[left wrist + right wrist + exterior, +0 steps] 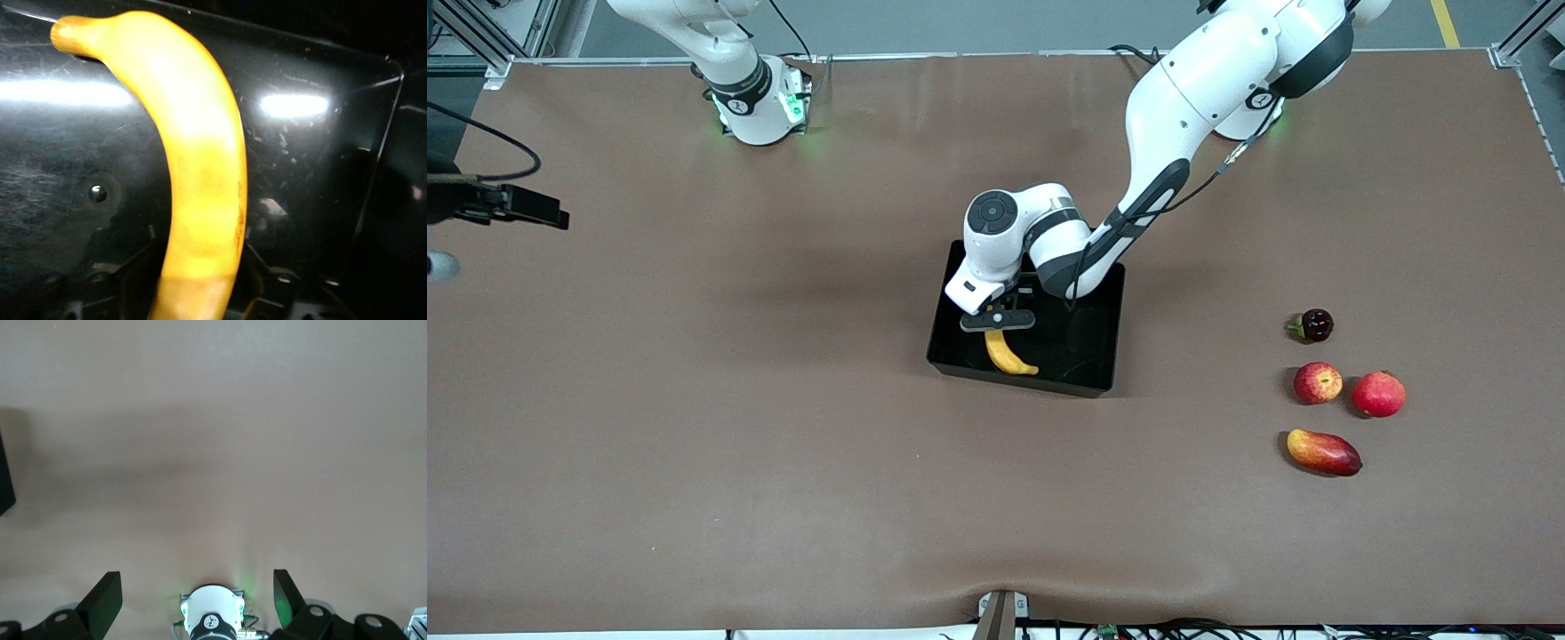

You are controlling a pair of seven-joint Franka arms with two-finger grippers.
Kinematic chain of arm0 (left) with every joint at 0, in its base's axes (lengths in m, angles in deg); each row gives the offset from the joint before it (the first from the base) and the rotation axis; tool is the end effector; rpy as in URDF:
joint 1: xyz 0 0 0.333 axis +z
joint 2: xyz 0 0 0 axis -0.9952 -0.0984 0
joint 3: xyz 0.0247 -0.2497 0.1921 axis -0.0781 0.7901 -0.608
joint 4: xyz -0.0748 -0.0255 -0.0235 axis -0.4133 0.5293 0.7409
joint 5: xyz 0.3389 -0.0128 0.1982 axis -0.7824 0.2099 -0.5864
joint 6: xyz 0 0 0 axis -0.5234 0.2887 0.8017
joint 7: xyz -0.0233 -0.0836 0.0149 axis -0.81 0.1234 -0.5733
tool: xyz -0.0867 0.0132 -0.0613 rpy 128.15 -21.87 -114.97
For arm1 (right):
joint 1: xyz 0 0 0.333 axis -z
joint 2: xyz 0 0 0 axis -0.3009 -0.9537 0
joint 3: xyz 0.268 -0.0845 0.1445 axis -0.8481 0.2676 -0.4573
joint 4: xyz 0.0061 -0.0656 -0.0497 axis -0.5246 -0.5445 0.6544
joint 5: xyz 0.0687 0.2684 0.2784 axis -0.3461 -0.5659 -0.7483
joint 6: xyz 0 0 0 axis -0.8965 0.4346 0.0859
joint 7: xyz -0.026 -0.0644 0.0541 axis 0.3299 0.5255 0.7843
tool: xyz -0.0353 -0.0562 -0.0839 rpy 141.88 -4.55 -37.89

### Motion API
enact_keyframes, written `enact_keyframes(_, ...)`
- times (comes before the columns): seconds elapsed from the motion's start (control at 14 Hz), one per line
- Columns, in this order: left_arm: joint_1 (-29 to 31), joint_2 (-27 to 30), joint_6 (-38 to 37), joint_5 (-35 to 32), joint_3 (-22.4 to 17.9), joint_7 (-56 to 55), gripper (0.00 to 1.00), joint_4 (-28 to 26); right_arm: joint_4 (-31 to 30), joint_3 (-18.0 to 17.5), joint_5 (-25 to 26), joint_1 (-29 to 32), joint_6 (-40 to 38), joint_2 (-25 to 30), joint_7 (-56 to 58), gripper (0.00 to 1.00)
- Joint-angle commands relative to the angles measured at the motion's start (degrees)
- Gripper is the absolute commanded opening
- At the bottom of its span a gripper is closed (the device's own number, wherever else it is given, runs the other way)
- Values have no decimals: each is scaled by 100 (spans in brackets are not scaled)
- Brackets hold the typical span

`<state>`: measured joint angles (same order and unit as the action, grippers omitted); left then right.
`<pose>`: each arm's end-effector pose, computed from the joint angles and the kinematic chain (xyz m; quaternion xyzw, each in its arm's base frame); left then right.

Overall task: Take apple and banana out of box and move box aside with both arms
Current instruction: 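Move the left gripper back to the tray and grasp the banana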

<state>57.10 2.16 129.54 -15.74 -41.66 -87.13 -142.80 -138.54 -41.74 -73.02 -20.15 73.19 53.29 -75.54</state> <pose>0.4560 -0.5383 0.1732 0.9987 0.0409 0.0271 0.0166 0.5647 -0.0246 0.6059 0.9884 -0.0339 -0.1480 0.0065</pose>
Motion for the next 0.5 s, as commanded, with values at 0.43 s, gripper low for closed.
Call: enact_keyframes(0.43, 10, 995, -1278, -38, 57, -516, 0, 324, -553, -37, -1126, -185, 596, -351, -65, 100)
